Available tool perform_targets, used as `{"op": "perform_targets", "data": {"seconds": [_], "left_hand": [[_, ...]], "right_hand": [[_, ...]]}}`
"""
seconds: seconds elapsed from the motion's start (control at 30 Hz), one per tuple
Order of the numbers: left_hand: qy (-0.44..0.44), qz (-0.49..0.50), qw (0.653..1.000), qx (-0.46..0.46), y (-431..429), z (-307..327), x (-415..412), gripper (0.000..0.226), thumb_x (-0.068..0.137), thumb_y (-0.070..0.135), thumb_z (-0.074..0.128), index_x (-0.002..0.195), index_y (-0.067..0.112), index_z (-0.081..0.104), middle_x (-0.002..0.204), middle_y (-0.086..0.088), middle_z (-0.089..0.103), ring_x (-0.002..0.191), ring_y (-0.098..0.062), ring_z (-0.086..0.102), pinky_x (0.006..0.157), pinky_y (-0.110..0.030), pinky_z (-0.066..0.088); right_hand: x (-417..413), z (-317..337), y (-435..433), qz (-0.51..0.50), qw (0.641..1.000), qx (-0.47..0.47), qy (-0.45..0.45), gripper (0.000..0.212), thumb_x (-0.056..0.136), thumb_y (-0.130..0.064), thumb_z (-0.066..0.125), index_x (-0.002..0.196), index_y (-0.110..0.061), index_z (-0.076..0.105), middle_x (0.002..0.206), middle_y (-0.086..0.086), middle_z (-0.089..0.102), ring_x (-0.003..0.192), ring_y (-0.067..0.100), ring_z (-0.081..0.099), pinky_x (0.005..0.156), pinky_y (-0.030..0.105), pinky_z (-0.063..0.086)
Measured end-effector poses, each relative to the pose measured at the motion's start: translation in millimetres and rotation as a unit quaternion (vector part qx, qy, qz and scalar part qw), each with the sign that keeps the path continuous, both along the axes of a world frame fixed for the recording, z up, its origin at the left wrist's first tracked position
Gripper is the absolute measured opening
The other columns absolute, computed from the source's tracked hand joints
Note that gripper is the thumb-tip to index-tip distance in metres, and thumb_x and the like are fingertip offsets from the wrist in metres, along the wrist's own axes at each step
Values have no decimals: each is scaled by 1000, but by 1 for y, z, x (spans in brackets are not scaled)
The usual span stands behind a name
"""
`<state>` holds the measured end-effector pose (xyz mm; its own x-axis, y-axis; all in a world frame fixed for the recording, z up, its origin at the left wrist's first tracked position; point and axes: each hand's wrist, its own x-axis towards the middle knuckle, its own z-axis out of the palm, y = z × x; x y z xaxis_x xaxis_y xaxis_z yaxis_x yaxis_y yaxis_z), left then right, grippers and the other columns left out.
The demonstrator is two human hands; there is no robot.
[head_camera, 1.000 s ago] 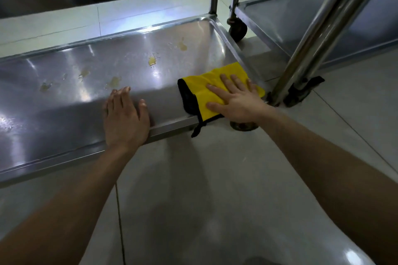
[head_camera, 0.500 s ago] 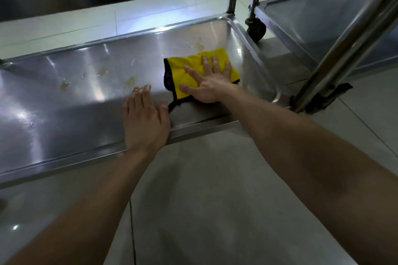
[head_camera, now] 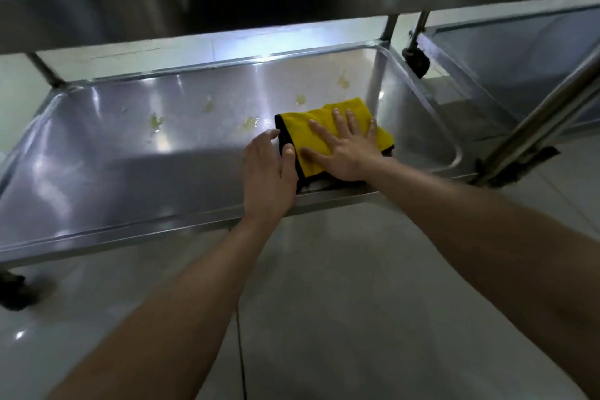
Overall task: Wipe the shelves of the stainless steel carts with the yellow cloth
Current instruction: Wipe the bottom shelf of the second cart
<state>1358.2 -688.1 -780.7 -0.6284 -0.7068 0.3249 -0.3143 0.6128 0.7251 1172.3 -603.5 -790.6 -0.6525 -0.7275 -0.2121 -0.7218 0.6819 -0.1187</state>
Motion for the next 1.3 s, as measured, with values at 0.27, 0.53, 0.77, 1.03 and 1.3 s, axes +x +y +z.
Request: {"op": "perform_targets", "data": {"seconds": [0.27,0.53,0.77,1.03,1.3], "left_hand": [[-169,-26,970,-170,-117,3,103,55,107,38,39,152,6,47,153,-21,52,146,-40,43,127,-56,29],[-200,21,963,-177,-140,-12,137,66,110,50,29,162,9,31,166,-20,38,161,-34,26,135,-53,12],[-198,36,964,-175,-134,-10,134,66,111,47,28,165,8,28,167,-20,37,159,-35,27,133,-54,14],[-170,61,970,-163,-134,-19,137,65,110,41,30,163,3,33,166,-19,41,157,-36,34,132,-55,19],[-185,62,973,-123,-127,-21,137,70,109,50,24,165,7,30,169,-20,36,159,-35,28,133,-54,17]], "right_hand": [[-7,-3,10,-1,1000,-13,10,99,71,-108,4,159,-66,-8,179,-2,-18,165,27,-19,125,69,-14],[-1,-6,-23,-54,998,-6,18,102,69,-108,1,161,-64,-8,179,4,-18,163,35,-21,120,77,-14],[44,-1,-118,-31,999,4,20,96,82,-100,11,165,-56,-9,177,13,-22,161,42,-23,115,82,-16],[128,-2,-97,75,997,-21,-5,84,93,-89,18,167,-54,-2,178,7,-22,161,37,-27,116,76,-22],[112,0,-9,69,997,-24,-26,71,101,-81,18,164,-60,-3,178,-8,-23,163,22,-25,125,66,-17]]}}
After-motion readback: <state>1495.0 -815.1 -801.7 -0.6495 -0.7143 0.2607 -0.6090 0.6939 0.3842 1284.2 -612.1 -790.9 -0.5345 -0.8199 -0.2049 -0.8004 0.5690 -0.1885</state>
